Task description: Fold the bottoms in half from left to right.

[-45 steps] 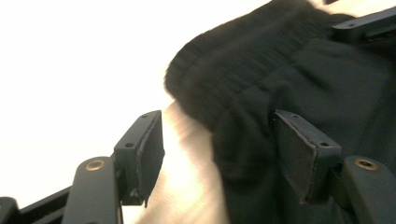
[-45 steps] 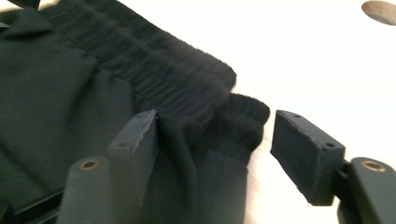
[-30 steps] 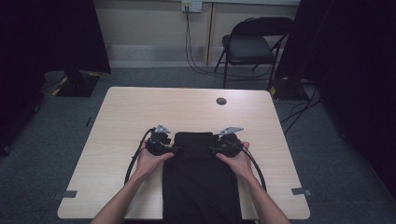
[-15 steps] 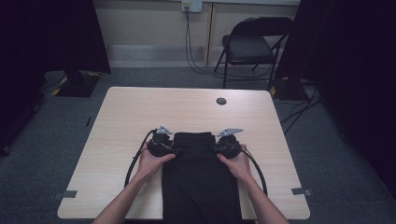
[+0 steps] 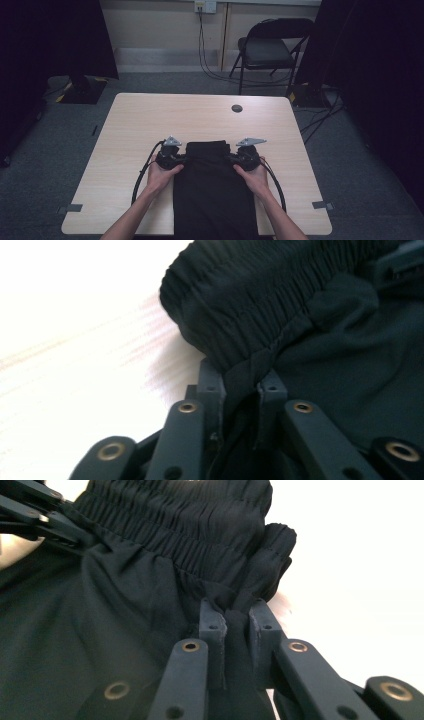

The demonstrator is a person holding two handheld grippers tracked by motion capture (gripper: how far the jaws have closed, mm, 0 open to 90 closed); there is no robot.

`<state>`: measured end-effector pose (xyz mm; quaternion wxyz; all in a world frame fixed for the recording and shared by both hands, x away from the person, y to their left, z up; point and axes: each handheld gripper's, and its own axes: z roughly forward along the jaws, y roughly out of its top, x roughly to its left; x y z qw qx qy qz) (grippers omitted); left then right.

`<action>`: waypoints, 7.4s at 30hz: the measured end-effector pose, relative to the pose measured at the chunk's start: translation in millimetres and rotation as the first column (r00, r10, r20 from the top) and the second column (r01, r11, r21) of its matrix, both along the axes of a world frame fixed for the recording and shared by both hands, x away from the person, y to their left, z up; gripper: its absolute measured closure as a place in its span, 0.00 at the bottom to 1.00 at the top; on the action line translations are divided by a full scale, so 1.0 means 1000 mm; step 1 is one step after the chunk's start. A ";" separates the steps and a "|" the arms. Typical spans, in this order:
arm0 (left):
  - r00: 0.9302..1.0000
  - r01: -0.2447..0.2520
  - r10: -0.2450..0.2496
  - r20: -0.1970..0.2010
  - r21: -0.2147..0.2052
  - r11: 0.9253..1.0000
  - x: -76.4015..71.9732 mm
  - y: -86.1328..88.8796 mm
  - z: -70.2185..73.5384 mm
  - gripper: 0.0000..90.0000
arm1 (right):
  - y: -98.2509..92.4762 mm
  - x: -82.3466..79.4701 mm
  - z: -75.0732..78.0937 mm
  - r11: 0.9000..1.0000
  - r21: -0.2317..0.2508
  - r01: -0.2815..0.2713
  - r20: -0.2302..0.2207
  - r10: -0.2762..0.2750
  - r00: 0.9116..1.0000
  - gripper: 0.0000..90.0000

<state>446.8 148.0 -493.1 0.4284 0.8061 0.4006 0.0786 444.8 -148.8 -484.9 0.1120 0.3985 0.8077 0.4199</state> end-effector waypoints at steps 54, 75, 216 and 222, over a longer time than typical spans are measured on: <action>0.972 -0.001 0.029 0.234 -0.120 0.993 -0.056 0.026 0.126 0.90 | -0.001 -0.025 0.132 0.963 0.229 -0.140 0.150 0.108 0.983 0.90; 0.983 0.164 -0.160 -0.088 0.040 0.986 -0.126 0.014 0.022 0.89 | -0.006 -0.116 0.019 0.981 0.068 -0.183 -0.107 0.189 0.976 0.89; 0.957 -0.110 0.124 0.262 -0.065 0.992 0.043 0.017 0.134 0.92 | 0.018 0.066 0.112 0.991 0.122 0.045 0.166 -0.065 0.984 0.90; 0.931 -0.060 0.084 0.354 -0.078 0.995 0.006 0.024 0.193 0.92 | 0.016 0.043 0.163 0.977 0.212 -0.013 0.257 -0.042 0.965 0.91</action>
